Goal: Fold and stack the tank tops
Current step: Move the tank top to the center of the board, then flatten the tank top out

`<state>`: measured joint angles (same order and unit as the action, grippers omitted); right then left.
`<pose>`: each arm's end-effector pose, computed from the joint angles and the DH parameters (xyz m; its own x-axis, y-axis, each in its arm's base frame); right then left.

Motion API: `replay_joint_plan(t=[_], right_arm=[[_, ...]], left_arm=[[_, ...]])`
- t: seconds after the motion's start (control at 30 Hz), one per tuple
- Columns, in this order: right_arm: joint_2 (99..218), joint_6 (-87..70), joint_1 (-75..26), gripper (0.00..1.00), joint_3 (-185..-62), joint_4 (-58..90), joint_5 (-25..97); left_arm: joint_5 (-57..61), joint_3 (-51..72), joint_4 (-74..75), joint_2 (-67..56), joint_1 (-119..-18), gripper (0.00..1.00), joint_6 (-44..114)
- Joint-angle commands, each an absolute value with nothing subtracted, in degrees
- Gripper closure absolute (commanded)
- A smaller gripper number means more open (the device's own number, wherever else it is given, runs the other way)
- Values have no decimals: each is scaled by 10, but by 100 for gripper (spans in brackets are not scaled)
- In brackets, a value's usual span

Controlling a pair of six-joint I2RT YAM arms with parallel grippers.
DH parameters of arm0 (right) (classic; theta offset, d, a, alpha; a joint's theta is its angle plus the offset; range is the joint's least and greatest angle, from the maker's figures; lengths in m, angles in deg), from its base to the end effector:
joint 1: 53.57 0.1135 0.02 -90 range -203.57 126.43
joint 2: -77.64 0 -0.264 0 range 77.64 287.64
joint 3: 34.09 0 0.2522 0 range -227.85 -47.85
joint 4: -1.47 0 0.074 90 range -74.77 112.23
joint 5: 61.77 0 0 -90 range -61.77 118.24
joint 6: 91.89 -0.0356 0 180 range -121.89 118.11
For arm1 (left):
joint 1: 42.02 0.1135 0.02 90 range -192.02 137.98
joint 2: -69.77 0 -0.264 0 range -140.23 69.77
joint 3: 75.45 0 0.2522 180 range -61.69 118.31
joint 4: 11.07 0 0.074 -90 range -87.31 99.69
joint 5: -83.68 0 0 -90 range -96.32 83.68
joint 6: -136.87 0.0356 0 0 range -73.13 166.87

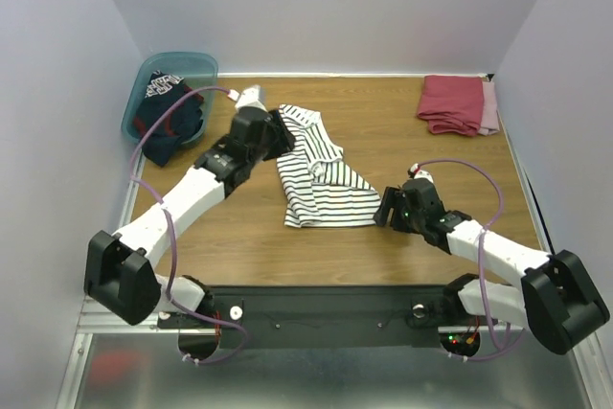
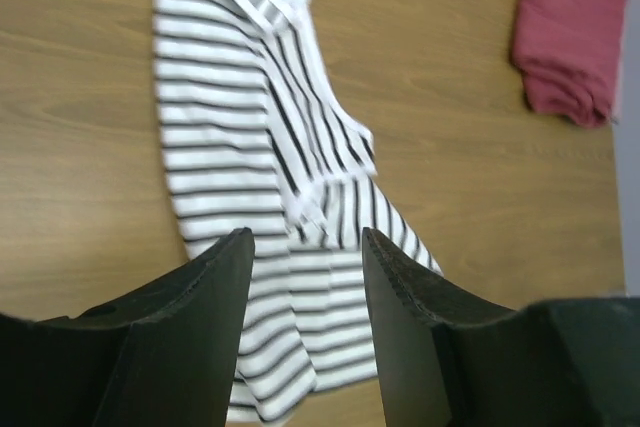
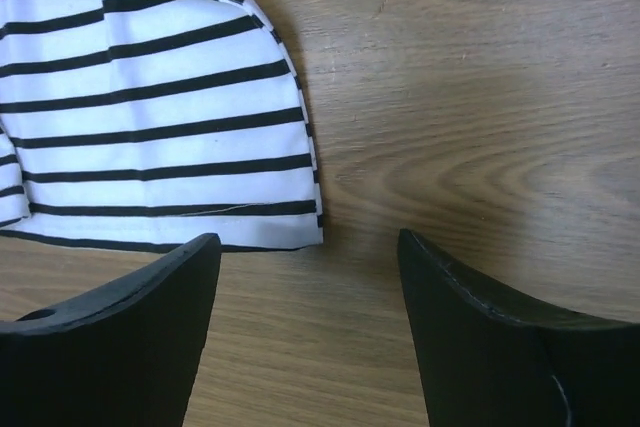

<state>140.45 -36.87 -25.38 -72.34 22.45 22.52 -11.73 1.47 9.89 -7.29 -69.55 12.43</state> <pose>0.1827 0.0939 0.1654 -0.7497 0.2454 -0.6146 0.0258 0.9389 0.3434 0.2810 -0.1427 0.3308 -0.4794 -0.3850 -0.7886 0.1346 0.8557 -0.4996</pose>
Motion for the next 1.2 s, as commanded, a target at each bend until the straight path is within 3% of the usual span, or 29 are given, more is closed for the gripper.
replay_joint_plan(t=[0.0,0.17,0.4,0.6,0.83,1.17], right_arm=[[1434,-390,-254,24,-729,189,228],[1445,-410,-254,36,-727,181,223],[1472,-432,-254,71,-720,158,237],[1478,-441,-254,90,-718,158,234],[1457,-445,-253,94,-709,158,230],[1461,-448,-254,97,-708,158,224]], left_arm=[[-162,-23,128,-81,-778,42,131],[-195,-26,167,-110,-851,43,146],[-238,29,222,-178,-952,35,176],[-291,88,267,-273,-1004,33,180],[-330,105,291,-324,-1012,37,169],[-330,98,283,-345,-1019,51,168]])
